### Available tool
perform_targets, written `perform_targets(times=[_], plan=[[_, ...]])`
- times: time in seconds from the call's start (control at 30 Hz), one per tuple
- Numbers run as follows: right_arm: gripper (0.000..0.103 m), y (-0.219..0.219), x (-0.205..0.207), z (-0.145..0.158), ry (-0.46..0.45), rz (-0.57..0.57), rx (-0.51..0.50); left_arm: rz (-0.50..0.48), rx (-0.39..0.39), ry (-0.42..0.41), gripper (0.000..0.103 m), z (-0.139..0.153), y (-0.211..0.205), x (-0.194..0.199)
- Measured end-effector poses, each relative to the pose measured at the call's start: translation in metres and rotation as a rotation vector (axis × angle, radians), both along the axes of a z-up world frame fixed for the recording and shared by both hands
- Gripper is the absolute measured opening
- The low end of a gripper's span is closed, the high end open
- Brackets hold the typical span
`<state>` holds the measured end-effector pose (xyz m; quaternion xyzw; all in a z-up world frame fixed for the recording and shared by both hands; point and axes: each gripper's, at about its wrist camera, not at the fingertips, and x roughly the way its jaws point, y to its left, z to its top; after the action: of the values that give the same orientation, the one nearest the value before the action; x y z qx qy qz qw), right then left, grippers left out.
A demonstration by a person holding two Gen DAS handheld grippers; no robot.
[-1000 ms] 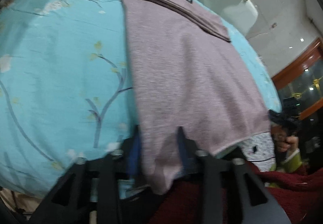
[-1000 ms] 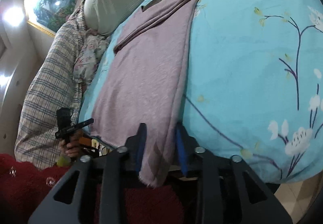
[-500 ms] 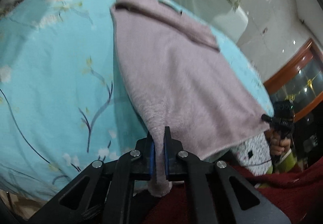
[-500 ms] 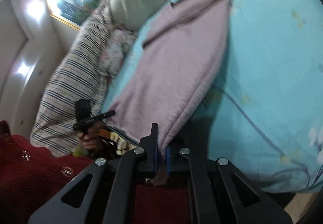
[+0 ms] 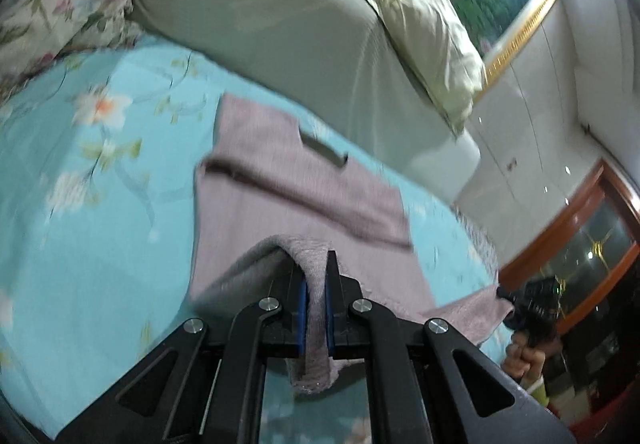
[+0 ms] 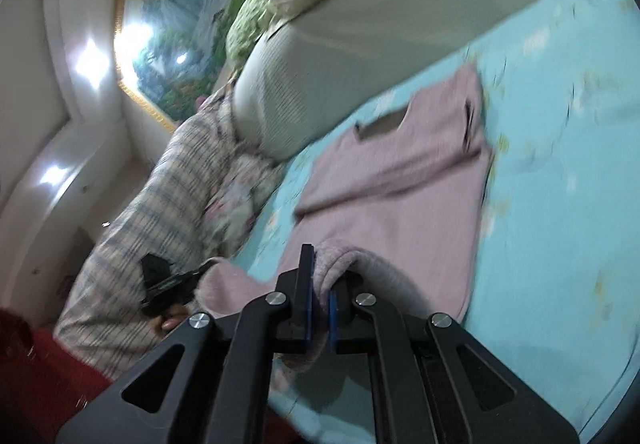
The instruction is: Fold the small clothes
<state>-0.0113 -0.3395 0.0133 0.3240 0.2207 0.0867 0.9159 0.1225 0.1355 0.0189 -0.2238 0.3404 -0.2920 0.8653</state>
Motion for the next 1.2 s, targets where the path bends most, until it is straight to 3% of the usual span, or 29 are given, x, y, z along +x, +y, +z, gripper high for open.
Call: perform_targets(times=[0.2, 0.3, 0.53, 0.7, 0.8, 0.87, 0.97, 1.03, 1.1, 1.2], plan=[[0.007, -0.042, 0.069, 0.023, 0.0, -0.126, -0.046, 0.094, 0.051, -0.025, 0.005, 0.024, -0.025, 0.084], [0.007, -0.06, 0.112, 0.027, 0.048, -0.196, -0.121, 0.119, 0.098, -0.017, 0.005, 0.025, -0.043, 0.129], [0.007, -0.109, 0.195, 0.002, 0.189, -0.306, -0.141, 0.165, 0.184, 0.055, 0.005, 0.002, -0.082, 0.239], [0.007, -0.128, 0.236, -0.02, 0.244, -0.309, -0.145, 0.2, 0.247, 0.094, 0.005, -0.029, -0.094, 0.293], [0.007, -0.138, 0.259, -0.044, 0.339, -0.311, -0.136, 0.205, 0.288, 0.146, 0.007, -0.058, -0.1, 0.318], [0.007, -0.145, 0.263, -0.058, 0.366, -0.313, -0.097, 0.197, 0.302, 0.18, 0.009, -0.075, -0.104, 0.327], [0.008, -0.151, 0.249, -0.058, 0.327, -0.318, -0.021, 0.194, 0.282, 0.191, 0.013, -0.087, -0.101, 0.325], [0.016, -0.148, 0.235, -0.049, 0.319, -0.34, -0.014, 0.191, 0.256, 0.196, 0.018, -0.087, -0.096, 0.316], [0.028, -0.141, 0.215, -0.036, 0.272, -0.37, -0.025, 0.181, 0.252, 0.184, 0.026, -0.08, -0.094, 0.298], [0.03, -0.111, 0.178, -0.02, 0.199, -0.377, -0.053, 0.147, 0.273, 0.12, 0.04, -0.067, -0.104, 0.25]])
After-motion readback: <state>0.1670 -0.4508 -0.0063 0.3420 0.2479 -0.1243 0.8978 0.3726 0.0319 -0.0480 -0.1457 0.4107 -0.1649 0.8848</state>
